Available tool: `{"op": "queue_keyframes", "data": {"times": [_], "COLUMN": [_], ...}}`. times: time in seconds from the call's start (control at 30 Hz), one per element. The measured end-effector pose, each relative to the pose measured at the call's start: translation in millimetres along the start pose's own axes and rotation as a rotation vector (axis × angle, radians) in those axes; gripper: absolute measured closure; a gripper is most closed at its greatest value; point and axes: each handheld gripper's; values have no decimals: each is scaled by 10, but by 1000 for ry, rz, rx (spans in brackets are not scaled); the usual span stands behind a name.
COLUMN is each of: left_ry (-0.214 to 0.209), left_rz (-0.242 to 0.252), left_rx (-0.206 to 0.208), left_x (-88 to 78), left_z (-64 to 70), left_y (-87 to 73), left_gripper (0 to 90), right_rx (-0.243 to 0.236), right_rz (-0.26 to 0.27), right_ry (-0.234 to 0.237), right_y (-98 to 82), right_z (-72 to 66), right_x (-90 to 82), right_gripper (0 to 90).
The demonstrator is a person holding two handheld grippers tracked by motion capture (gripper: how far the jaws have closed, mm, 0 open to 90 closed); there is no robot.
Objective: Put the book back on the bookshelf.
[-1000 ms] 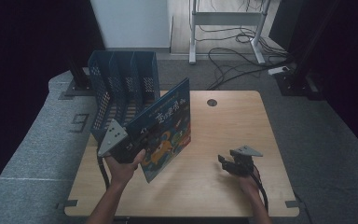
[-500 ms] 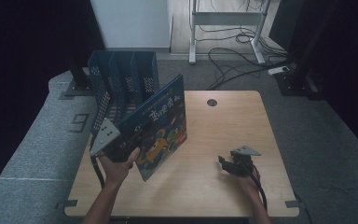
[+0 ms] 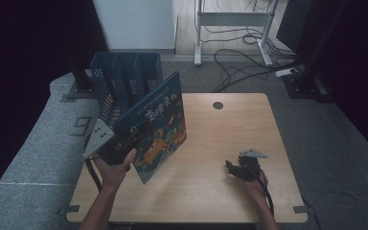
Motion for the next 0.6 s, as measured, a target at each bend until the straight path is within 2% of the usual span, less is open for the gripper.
{"op": "queue_keyframes", "data": {"times": [0.6], "left_ry": [66], "left_rz": [16], "left_rx": [-8], "left_x": [-72], "left_z": [-214], "left_y": [69], "left_gripper": [823], "right_rx": [5], "right_rz": [3], "right_ry": [6], "right_y": [-1], "right_z": [11], "right_x": [-4], "right_gripper": [362]}}
Point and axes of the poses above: each handheld gripper's, and its own axes: x roughly forward along the jaws, y roughly out of its top, z roughly to its right, and after that the axes turned 12 degrees about y, right-handed
